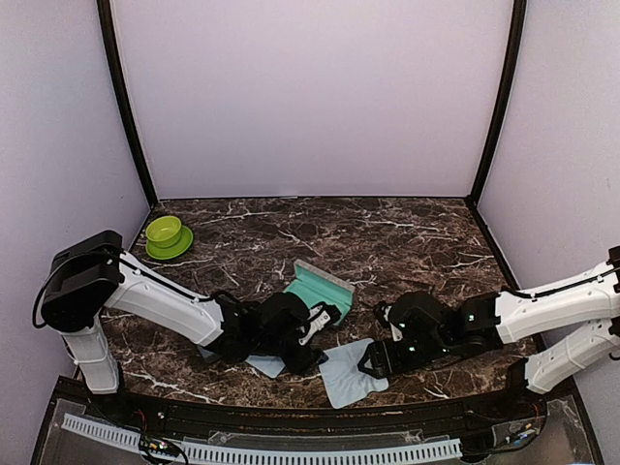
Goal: Organize the sunglasses
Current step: Adjust the glasses cleaning cloth at the center of the board, then pick up the corner of the glasses cleaning cloth from the center of the board.
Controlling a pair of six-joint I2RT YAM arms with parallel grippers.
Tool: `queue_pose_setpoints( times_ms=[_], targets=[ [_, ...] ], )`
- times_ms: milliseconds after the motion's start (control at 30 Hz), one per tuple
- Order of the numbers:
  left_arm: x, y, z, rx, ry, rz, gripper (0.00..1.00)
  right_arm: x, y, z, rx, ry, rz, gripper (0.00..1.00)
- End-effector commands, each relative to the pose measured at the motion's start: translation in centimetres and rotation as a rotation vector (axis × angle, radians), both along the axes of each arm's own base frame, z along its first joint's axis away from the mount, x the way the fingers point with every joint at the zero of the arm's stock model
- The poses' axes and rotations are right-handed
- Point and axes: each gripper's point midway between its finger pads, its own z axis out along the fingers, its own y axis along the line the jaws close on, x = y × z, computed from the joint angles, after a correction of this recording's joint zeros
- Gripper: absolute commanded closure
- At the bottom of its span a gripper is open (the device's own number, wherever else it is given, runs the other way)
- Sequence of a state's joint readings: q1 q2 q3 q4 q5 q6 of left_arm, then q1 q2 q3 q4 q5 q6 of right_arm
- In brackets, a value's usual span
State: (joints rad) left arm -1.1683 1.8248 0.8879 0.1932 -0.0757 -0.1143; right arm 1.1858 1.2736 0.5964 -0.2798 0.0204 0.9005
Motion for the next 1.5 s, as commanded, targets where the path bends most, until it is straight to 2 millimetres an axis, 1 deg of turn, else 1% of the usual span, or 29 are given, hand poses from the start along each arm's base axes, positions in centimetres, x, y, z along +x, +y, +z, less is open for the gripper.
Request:
queue_pose_setpoints(
  times_ms=[0, 33, 133, 267, 400, 500, 867, 1100, 1300, 1367, 1467],
  targets=[
    [-0.9, -0.9, 2.9, -0.141, 0.071, -0.039, 0.35, 3.6, -1.4, 0.8, -0.035, -0.092, -0.002, 0.32],
    [-0.9, -0.8, 3.0, -0.153, 0.092, -0.037, 0.36, 4.1, -1.7, 0.6, -0.047, -0.096, 0.007, 0.33],
    [-0.8, -0.6, 2.8, -0.177, 0.148, -0.024, 0.45, 5.5, -1.9, 0.2, -0.08, -0.105, 0.035, 0.36],
    [-0.6, -0.4, 2.5, -0.192, 0.196, -0.007, 0.55, 6.8, -1.4, -0.4, -0.083, -0.102, 0.077, 0.4],
    [-0.5, -0.4, 2.0, -0.17, 0.219, 0.001, 0.61, 7.7, -0.8, -1.0, -0.088, -0.097, 0.105, 0.44],
    [-0.6, -0.3, 1.5, -0.143, 0.232, -0.004, 0.63, 8.1, -0.9, -1.6, -0.097, -0.09, 0.114, 0.45],
    [-1.4, 0.3, 0.2, -0.097, 0.258, -0.009, 0.68, 8.3, -0.6, -2.9, -0.127, -0.089, 0.158, 0.54],
    [-2.0, 0.2, -0.4, -0.077, 0.26, -0.014, 0.7, 7.7, -0.6, -3.4, -0.14, -0.083, 0.173, 0.59],
    [-2.4, 0.2, -1.1, -0.048, 0.251, -0.019, 0.71, 7.1, -0.7, -4.5, -0.199, -0.089, 0.188, 0.62],
    [-2.5, 0.3, -1.5, -0.022, 0.24, -0.014, 0.72, 6.8, -0.8, -5.4, -0.225, -0.077, 0.193, 0.63],
    [-2.5, 0.4, -2.0, 0.012, 0.221, -0.01, 0.74, 6.6, -0.9, -5.9, -0.242, -0.073, 0.2, 0.65]
  ],
)
